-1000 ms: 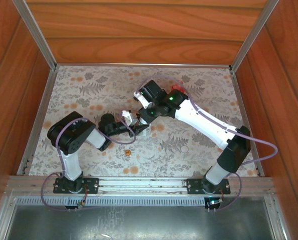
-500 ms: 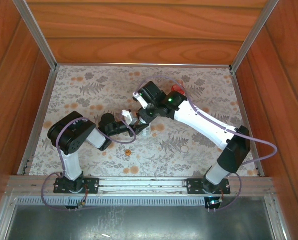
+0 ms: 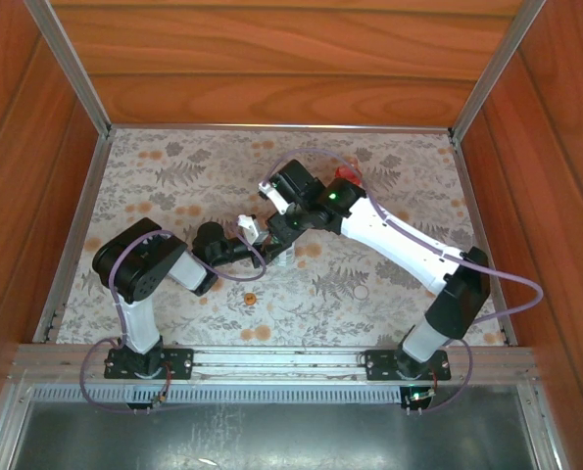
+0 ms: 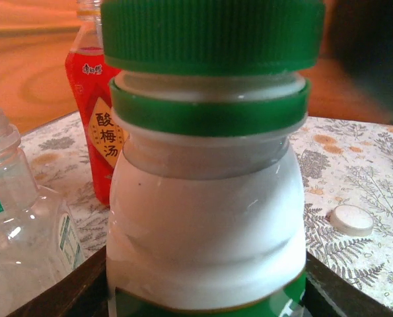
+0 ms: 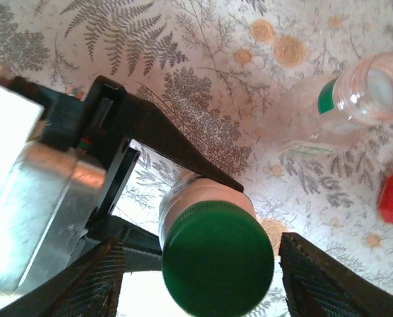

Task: Screw on the bottle caps

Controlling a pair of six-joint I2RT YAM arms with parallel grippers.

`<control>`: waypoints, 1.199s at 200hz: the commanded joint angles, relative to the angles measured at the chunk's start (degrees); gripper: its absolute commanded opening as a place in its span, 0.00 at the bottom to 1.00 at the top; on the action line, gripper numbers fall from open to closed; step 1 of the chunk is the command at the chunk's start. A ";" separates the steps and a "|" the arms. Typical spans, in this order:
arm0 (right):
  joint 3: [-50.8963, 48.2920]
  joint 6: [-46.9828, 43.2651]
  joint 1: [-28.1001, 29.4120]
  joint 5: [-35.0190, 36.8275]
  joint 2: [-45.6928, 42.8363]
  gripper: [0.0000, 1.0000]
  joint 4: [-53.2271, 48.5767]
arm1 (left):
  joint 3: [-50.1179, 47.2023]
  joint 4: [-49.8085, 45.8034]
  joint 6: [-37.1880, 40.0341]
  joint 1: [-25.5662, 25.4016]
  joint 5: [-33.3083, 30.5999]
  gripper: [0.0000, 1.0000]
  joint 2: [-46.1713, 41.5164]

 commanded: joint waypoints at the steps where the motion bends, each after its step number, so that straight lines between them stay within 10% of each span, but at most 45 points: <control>1: -1.46 0.55 0.38 -2.31 -4.76 0.73 2.99 | 0.25 -1.51 0.00 -0.02 0.44 0.54 1.23; 112: -6.22 11.13 -8.64 -15.19 -5.49 0.39 7.17 | 0.33 -1.65 -0.23 -0.05 0.88 0.55 1.04; 240: -11.21 11.72 -10.43 -17.51 -4.43 0.25 7.96 | 0.24 -1.72 -0.31 0.16 0.97 0.55 0.97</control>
